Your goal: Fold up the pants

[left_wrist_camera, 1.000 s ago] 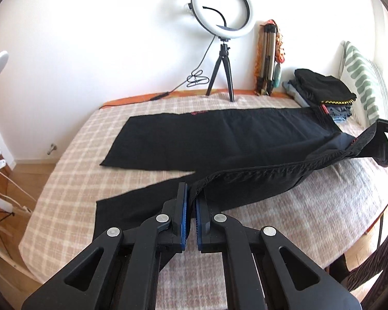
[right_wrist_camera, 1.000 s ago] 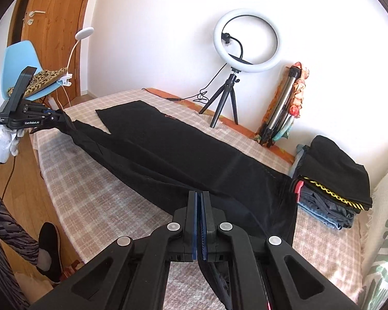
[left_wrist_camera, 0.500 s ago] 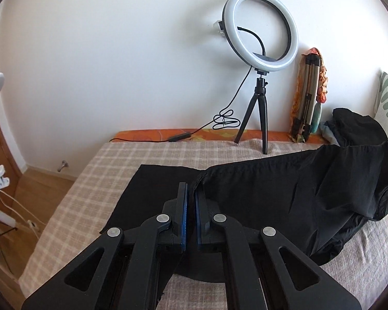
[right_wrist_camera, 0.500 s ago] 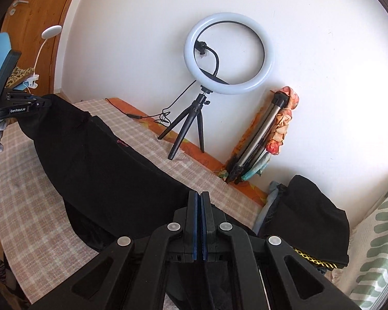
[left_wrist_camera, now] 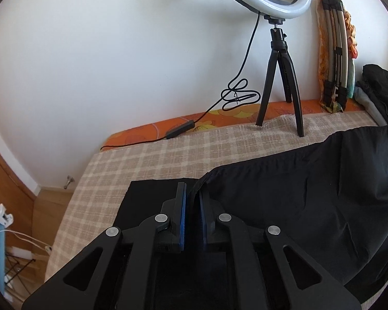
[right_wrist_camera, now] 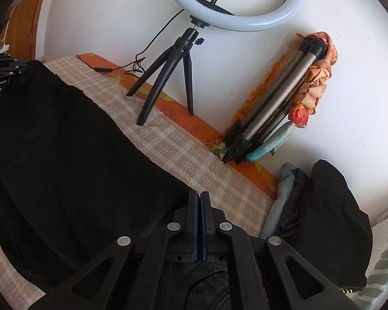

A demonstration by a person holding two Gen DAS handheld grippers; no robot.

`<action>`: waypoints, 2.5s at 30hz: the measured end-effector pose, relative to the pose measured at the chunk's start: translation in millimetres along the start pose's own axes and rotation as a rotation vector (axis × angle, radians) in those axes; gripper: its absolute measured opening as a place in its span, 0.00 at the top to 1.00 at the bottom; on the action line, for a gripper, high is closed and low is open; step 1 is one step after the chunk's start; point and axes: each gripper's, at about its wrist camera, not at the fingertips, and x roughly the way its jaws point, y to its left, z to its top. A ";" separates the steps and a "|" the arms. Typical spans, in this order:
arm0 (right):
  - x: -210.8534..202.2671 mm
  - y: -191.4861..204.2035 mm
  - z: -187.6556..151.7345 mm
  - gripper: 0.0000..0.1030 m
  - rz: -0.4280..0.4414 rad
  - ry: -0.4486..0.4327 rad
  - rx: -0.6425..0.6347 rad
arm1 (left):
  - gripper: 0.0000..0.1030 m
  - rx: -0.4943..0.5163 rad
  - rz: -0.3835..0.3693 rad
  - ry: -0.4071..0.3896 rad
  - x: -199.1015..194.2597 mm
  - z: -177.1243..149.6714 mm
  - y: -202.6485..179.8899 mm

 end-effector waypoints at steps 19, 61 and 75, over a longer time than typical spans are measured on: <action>22.6 -2.3 1.9 0.62 0.007 0.020 0.076 | 0.52 -0.297 -0.040 0.015 -23.7 -18.6 139.0; -98.6 133.3 -83.4 0.67 0.462 0.009 -0.065 | 0.52 -0.232 -0.012 0.128 -8.9 -81.0 115.4; -120.4 -34.8 -191.8 0.37 0.154 0.047 0.738 | 0.52 0.021 -0.415 0.016 -76.0 -23.1 -61.6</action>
